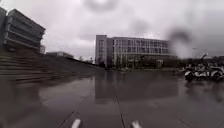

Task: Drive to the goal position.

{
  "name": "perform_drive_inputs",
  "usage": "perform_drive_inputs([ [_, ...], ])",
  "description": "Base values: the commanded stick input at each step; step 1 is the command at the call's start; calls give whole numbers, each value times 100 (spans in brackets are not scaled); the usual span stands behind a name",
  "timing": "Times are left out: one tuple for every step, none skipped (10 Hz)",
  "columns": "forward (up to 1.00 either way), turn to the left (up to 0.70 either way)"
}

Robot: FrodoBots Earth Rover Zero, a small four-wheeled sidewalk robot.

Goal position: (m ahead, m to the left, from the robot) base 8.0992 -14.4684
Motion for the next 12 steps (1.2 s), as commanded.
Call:
perform_drive_inputs([
  [70,-1],
  [70,-33],
  [70,-34],
  [70,-11],
  [70,-2],
  [70,0],
  [70,0],
  [70,0],
  [70,0],
  [70,0],
  [70,0],
  [70,0],
])
